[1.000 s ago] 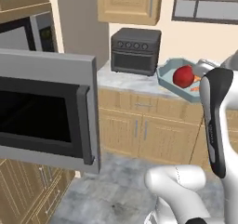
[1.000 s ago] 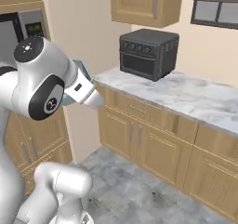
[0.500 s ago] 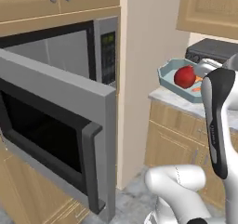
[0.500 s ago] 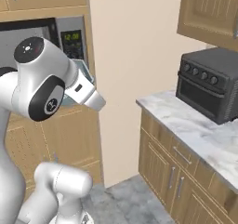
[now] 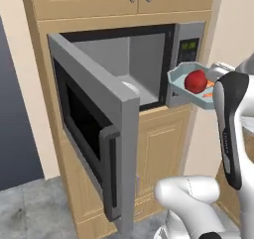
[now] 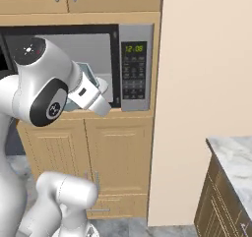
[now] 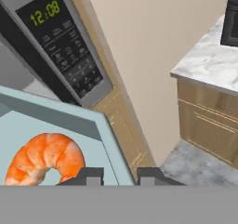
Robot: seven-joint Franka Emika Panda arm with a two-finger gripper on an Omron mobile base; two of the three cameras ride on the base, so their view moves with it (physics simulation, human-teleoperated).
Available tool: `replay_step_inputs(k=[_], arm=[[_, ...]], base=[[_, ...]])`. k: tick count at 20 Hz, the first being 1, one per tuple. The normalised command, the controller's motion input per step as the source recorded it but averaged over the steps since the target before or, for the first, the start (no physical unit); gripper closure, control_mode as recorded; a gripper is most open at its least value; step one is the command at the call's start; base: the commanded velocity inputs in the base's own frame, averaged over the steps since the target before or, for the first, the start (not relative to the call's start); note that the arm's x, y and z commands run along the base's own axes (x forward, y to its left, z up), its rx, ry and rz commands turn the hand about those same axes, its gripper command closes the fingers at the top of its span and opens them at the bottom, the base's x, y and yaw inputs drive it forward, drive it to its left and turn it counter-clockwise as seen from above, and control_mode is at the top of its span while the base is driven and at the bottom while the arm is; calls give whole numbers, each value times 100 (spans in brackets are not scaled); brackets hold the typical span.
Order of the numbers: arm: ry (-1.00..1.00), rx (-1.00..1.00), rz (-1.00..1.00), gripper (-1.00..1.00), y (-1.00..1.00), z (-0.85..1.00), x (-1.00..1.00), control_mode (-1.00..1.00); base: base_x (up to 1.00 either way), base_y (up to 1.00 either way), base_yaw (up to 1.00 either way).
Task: Place the tupperware containing the shrimp and onion meal in the microwave. Close the microwave door and press the start button to reheat the meal.
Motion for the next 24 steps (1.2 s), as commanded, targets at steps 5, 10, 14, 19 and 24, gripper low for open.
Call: replay_step_inputs(k=[5, 10, 14, 19, 24], arm=[[0, 0, 0, 100, 0, 0, 0, 100], [0, 0, 0, 100, 0, 0, 0, 100], [0, 0, 0, 100, 0, 0, 0, 100], [0, 0, 0, 100, 0, 0, 0, 100], [0, 0, 0, 100, 0, 0, 0, 100]], base=[[0, -7, 50], [0, -43, 33], [0, -44, 22], [0, -26, 24], [-16, 0, 20]])
